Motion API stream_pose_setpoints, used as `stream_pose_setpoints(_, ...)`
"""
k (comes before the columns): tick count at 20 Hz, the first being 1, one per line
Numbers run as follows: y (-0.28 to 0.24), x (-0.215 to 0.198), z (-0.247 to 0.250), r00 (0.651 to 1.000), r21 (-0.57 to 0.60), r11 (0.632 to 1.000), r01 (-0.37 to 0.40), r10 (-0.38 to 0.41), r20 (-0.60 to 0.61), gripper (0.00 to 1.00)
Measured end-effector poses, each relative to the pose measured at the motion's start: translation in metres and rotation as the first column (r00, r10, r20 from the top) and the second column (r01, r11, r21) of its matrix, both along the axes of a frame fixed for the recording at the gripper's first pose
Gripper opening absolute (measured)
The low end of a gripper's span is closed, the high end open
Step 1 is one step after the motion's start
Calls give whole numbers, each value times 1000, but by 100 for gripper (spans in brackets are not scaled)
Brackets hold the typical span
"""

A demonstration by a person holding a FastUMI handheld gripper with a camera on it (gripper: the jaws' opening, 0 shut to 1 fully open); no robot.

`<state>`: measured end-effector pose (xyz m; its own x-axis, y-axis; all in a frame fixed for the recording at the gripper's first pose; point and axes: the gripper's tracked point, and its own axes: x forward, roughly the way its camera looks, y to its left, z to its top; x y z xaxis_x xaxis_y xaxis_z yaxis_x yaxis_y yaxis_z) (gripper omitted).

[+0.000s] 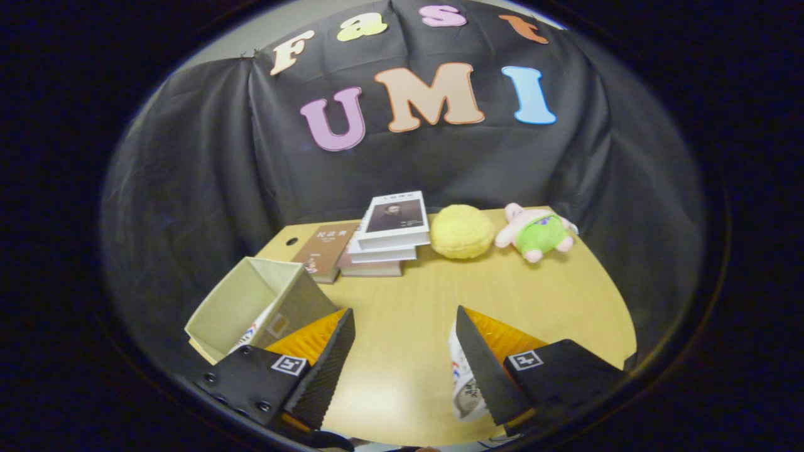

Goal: Open the storage box then place both shoes into the box .Put the left shoe in first, then the right shoe, with the right side of both shoes facing outward in a uniform manner.

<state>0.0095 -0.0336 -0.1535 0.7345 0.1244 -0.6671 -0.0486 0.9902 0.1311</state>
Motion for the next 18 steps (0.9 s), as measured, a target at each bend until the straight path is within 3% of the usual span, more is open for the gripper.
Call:
stream_pose_setpoints(6, -68, -23, -52, 996, -134, 991, -10, -2, -89, 100)
stream_pose_setpoints(12, -99, -47, -102, 981, -162, 987, -21, -11, -193, 100)
stream_pose_setpoints(18, -107, -73, -155, 943, -143, 987, -75, 23, -332, 100)
